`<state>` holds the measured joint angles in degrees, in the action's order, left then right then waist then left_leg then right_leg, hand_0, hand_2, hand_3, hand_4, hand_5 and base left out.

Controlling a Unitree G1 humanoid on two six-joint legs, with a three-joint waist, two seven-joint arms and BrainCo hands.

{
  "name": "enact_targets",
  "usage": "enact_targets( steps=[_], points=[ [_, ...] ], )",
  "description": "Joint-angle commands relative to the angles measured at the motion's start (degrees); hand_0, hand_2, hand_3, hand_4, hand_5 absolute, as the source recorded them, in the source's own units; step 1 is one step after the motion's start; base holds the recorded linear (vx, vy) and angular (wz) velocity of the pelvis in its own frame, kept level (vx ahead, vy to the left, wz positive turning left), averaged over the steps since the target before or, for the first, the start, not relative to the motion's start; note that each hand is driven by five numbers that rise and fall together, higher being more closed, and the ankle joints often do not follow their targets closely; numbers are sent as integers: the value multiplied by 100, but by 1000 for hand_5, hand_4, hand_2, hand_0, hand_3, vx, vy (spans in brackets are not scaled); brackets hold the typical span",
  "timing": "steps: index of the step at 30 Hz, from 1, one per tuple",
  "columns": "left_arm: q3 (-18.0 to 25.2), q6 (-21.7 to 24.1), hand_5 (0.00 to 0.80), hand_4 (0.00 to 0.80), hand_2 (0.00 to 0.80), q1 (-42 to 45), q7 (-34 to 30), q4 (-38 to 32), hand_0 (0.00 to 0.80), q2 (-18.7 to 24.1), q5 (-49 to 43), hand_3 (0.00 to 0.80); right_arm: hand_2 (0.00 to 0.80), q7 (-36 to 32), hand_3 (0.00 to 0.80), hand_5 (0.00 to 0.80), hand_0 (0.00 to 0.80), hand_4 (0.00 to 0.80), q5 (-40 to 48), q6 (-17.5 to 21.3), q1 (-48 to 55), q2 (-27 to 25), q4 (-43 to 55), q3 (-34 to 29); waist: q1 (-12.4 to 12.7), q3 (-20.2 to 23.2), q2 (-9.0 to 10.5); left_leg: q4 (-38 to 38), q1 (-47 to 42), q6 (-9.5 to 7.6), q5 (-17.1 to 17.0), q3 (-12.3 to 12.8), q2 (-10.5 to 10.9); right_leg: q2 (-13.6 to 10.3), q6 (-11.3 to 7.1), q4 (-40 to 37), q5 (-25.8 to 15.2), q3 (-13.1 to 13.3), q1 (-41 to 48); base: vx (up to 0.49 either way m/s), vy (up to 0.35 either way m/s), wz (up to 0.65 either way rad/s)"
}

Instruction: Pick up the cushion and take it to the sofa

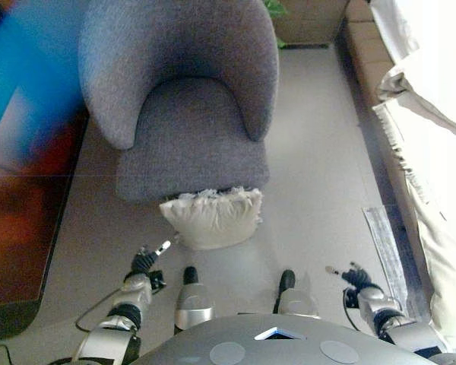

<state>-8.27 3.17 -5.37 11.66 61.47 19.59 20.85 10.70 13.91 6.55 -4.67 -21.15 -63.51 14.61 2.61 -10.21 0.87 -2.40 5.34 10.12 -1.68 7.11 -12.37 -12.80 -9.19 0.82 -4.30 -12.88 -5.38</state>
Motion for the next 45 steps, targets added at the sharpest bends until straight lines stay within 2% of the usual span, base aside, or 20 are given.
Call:
enact_targets(
  steps=[1,2,4,8,12,19,23,28,29,30,36,45],
  points=[
    [-146,-4,0,0,0,-479,263,-392,0,226,13,0,0,613,0,0,0,0,152,-158,-178,-45,1284,77,11,-551,58,-22,458,-208,-173,-220,-152,-629,-265,573,6,38,-394,-174,125,4],
    [-132,-17,0,0,0,-523,303,-561,0,292,230,0,0,715,0,0,0,0,84,-277,-179,-91,1753,99,-21,-679,45,-13,555,-235,-151,-231,-113,-692,-294,552,-84,84,-544,-149,124,4],
    [-105,-39,0,0,0,-681,533,-704,0,315,616,0,0,874,0,0,0,0,-44,-215,-269,-151,2112,164,-48,-844,29,-80,777,-250,-128,-244,-77,-772,-322,528,-170,125,-745,-123,102,7],
    [-62,6,0,0,0,-1183,1287,-759,0,398,1067,0,0,1190,0,0,0,0,-108,-87,-778,-375,2266,338,-35,-1154,61,-656,1550,-194,-67,-410,-113,-828,-265,760,-137,137,-1314,-103,45,7],
    [-63,148,0,0,0,-1589,1701,-774,0,539,1000,0,0,1394,0,0,0,0,-22,-74,-1221,-634,2369,459,-1,-1406,123,-1008,2224,-129,-41,-578,-157,-897,-276,904,-152,202,-1863,-74,19,3],
    [-236,474,0,0,0,-2191,2003,-1038,0,707,874,0,0,1627,0,0,0,0,150,-107,-2043,-1115,2648,563,53,-1848,254,-1304,3274,-134,-129,-804,-13,-987,-322,1199,-339,295,-2990,-74,6,1],
    [-216,648,0,0,0,-2575,1996,-1065,0,748,1259,0,0,1772,0,0,0,0,327,8,-2636,-1285,2582,549,33,-1959,216,-1606,3987,-130,-126,-896,45,-977,-301,1405,-401,375,-3724,-44,16,7],
    [-231,857,0,0,0,-3112,1865,-1089,0,897,1388,0,0,1688,0,0,0,0,449,34,-3325,-1507,2702,682,19,-1959,156,-2092,4932,-129,-121,-969,-29,-1029,-268,1952,-333,511,-4687,18,39,9],
    [-307,946,0,0,0,-3175,1812,-1135,0,906,1349,0,0,1665,0,0,0,0,453,71,-3438,-1549,2714,742,37,-1959,119,-2281,5038,-89,77,-997,-71,-1033,-316,2167,-160,572,-4826,95,49,9],
    [-372,1028,0,0,0,-3228,1727,-1190,0,916,1257,0,0,1603,0,0,0,0,436,101,-3533,-1590,2718,761,42,-1959,100,-2400,5185,-93,121,-1000,-81,-1053,-309,2281,-140,596,-4982,103,38,10],
    [-689,1264,0,0,0,-3639,1278,-1426,0,1182,1066,0,0,1194,0,0,0,0,284,175,-4232,-1838,2583,954,48,-1959,-9,-2854,5989,-126,253,-1029,-57,-1151,-313,2681,-152,713,-5828,25,59,8],
    [-1085,1393,0,0,0,-4705,953,-1097,0,1422,1503,0,0,977,0,0,0,0,570,415,-5653,-1832,1732,1607,28,-1959,-171,-3424,6991,-185,467,-1124,66,-1077,-311,3331,18,1026,-6912,21,63,3]
  ],
)
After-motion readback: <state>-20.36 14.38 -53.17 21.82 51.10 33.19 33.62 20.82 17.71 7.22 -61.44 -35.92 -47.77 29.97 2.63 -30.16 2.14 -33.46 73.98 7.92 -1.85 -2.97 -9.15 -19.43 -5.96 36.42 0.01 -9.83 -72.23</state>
